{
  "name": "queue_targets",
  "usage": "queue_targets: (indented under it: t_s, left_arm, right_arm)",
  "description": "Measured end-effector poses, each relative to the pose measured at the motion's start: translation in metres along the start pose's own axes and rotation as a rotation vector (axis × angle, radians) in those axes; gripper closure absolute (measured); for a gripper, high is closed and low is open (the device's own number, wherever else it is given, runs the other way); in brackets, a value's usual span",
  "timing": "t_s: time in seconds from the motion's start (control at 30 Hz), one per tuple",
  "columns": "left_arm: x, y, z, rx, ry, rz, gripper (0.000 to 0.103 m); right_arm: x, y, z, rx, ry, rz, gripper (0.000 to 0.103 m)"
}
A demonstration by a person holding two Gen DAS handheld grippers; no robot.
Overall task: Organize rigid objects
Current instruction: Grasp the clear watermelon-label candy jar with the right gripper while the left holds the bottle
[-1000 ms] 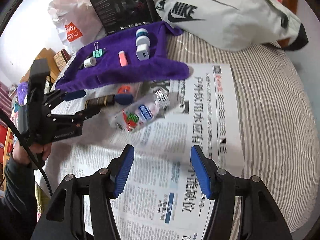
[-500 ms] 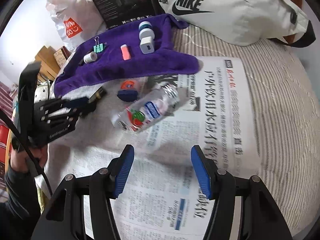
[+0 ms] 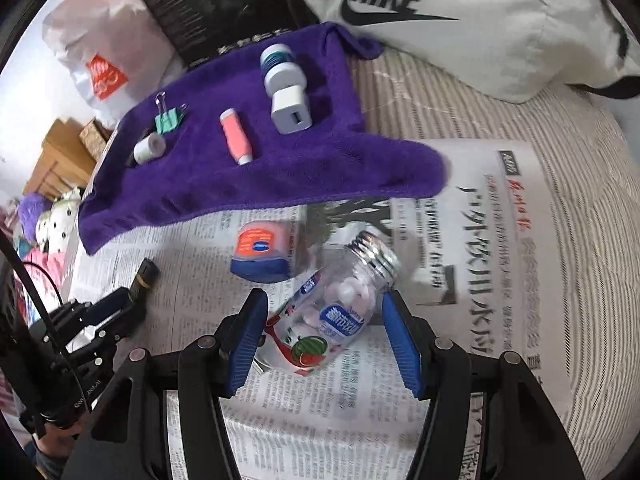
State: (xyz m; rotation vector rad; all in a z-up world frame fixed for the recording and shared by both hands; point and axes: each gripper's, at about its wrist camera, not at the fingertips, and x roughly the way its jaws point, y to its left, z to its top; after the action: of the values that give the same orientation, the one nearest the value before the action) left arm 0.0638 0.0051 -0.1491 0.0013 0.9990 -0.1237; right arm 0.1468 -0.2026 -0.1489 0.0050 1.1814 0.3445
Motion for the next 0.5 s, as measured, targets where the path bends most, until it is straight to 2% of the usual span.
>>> queue_targets:
  t_s: [0.1, 0.23, 0.4, 0.5]
  left_arm:
    - [0.0, 0.001, 0.0, 0.002, -0.004, -0.005, 0.078]
    - [-0.001, 0.002, 0.0, -0.008, -0.005, -0.007, 0.078]
    - [-0.002, 0.002, 0.001, -0.006, -0.002, -0.006, 0.078]
    - [-0.002, 0.004, 0.002, -0.019, 0.002, -0.015, 0.078]
  right_arm:
    - [-0.002, 0.007, -0.005, -0.102, 0.015, -0.042, 0.044]
    - [-0.011, 0.001, -0.01, -0.162, 0.027, -0.114, 0.044]
    - [-0.008, -0.001, -0.005, -0.177, 0.027, -0.096, 0.044]
    - [0.002, 0.006, -0.002, -0.189, 0.029, -0.125, 0.044]
